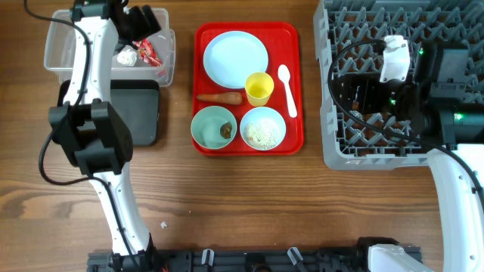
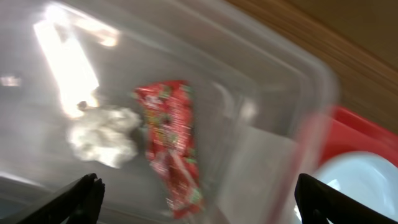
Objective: Sort waste into correct bins and load items into the dishwasher rack
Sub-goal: 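Move the left gripper to the yellow cup and grasp it, then lift the yellow cup and hand it to the right gripper, then carry the yellow cup right and place it in the grey rack, then reach the left gripper down to the mint bowl with the food scrap, then grasp the rim of the mint bowl with the left gripper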
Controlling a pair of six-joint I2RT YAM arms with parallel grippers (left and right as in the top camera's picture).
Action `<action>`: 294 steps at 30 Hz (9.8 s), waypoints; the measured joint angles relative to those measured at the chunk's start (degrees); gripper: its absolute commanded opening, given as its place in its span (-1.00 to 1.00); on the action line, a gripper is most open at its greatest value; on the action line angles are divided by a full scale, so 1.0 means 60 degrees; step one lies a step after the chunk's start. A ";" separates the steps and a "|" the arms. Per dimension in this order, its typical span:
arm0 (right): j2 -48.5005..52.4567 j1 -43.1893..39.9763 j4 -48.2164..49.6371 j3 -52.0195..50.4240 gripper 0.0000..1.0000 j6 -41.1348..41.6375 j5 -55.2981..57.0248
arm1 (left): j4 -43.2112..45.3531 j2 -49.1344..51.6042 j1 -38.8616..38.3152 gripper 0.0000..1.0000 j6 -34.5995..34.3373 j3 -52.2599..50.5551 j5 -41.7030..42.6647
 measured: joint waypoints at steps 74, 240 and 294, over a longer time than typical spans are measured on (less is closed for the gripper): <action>0.0004 0.0000 0.2320 0.0000 0.99 0.1519 -0.1432 | 0.0747 -0.0656 -0.3067 -0.92 0.1625 -0.2670 0.7151; 0.5621 0.0550 -0.4557 0.6204 0.84 0.1501 0.1198 | -0.2109 -0.3847 -0.5446 0.14 0.0583 -0.6586 0.0066; 0.5621 0.0594 -0.4630 0.6204 0.84 0.1337 0.1202 | 0.0091 -0.3847 -0.5468 -0.21 0.2841 -0.8517 -0.0474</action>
